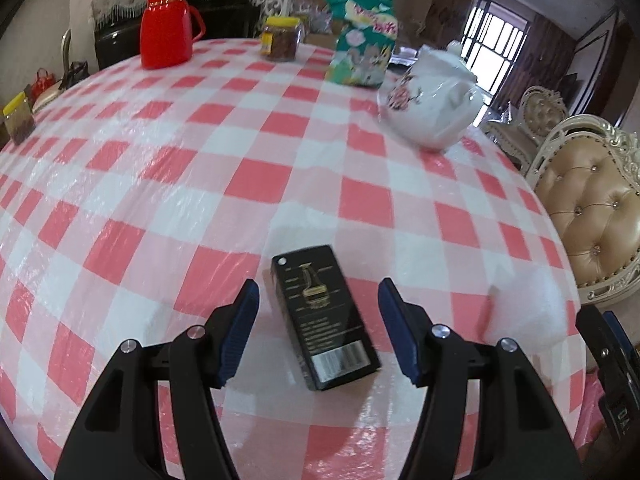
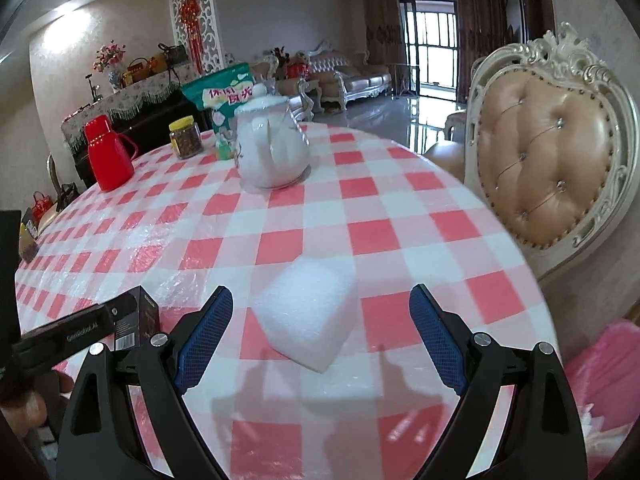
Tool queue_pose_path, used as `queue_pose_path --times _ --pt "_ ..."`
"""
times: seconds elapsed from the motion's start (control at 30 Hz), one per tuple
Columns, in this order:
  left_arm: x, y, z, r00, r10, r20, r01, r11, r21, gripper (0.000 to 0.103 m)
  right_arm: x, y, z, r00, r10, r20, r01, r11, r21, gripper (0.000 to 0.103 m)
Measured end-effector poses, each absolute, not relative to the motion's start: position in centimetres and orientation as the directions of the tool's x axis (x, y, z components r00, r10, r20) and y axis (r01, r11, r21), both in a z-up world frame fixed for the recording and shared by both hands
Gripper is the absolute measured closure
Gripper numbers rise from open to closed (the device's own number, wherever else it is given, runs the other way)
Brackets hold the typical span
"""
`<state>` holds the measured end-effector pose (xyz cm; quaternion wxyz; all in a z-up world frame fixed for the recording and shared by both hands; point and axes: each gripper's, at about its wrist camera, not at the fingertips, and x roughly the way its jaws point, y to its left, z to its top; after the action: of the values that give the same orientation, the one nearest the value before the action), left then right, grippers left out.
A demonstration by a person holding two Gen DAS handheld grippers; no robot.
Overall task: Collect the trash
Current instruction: 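Grasp the black product box with the left tool while the right tool grasps the white foam block, then lift the black box and foam block and carry them toward the pink bin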
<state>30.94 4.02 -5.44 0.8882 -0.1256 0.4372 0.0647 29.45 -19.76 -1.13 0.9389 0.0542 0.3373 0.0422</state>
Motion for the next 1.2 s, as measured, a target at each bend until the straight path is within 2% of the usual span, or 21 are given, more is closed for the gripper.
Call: queue_pose_path --times 0.37,0.43,0.47,0.73,0.9,1.2 --pt "31.6 3.6 -7.4 0.553 0.013 -0.833 -0.228 0.964 -0.137 0.044 31.8 -18.3 -3.2 0.751 0.097 -0.653 -0.029 0.993 0.115 0.018" --pt "31.8 3.3 -7.9 0.54 0.021 -0.842 -0.223 0.968 -0.118 0.055 32.0 -18.1 -3.6 0.745 0.099 -0.66 -0.031 0.993 0.113 0.018" --pt "31.8 3.3 -8.0 0.532 0.027 -0.846 -0.224 0.968 -0.11 0.064 32.1 -18.1 -3.8 0.741 0.1 -0.664 -0.031 0.993 0.115 0.018" --pt "31.5 4.0 -6.9 0.567 0.016 -0.823 -0.223 0.965 -0.135 0.065 32.7 -17.5 -4.9 0.706 0.096 -0.701 -0.042 0.995 0.094 0.019" --pt "31.3 3.9 -6.2 0.587 -0.002 -0.81 -0.214 0.964 -0.158 0.065 33.1 -17.8 -5.4 0.686 0.088 -0.722 -0.029 0.995 0.094 0.037" --pt "30.8 3.9 -4.8 0.616 -0.018 -0.788 -0.2 0.963 -0.179 0.065 32.9 -17.9 -5.4 0.69 0.106 -0.716 -0.049 0.994 0.1 0.038"
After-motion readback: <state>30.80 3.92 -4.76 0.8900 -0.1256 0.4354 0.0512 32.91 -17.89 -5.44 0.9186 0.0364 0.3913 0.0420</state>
